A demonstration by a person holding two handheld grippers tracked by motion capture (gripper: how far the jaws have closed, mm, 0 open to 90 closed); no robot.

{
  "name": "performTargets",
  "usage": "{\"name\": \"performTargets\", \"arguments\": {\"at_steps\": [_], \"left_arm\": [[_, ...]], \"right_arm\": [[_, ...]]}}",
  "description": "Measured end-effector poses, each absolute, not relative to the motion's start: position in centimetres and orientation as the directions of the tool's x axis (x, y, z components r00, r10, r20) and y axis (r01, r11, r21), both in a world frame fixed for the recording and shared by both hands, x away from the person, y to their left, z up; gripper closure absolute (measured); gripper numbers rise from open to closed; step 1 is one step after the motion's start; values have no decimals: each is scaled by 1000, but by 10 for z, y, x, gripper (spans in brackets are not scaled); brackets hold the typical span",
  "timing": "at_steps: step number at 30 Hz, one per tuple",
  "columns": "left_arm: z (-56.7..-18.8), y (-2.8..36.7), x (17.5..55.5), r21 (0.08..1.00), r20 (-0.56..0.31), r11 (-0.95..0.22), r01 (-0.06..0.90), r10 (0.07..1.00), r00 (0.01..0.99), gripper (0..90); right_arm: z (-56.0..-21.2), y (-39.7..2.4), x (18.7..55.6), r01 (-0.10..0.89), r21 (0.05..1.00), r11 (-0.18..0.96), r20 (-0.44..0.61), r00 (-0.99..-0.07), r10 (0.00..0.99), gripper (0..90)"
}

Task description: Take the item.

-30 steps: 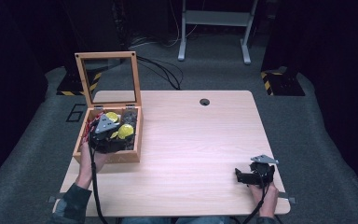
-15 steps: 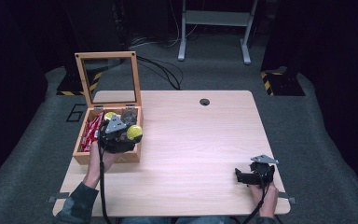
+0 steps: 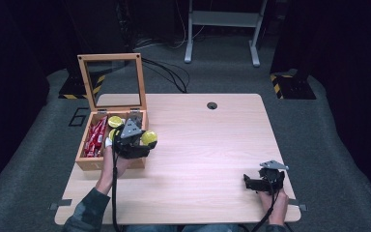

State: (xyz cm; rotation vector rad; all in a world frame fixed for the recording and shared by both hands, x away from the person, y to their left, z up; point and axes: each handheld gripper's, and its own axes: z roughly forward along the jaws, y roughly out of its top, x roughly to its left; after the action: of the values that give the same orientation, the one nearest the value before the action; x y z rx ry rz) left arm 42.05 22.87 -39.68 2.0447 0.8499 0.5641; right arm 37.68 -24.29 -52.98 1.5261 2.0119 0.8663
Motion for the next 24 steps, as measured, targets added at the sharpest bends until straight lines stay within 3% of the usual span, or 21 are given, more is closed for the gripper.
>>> {"name": "performTargets", "arguments": {"at_steps": [24], "left_arm": [[-419, 184, 430, 798, 60, -472, 374, 680, 731, 379]], "right_arm": [[-530, -243, 377, 667, 722, 184, 8, -273, 962, 9]]}}
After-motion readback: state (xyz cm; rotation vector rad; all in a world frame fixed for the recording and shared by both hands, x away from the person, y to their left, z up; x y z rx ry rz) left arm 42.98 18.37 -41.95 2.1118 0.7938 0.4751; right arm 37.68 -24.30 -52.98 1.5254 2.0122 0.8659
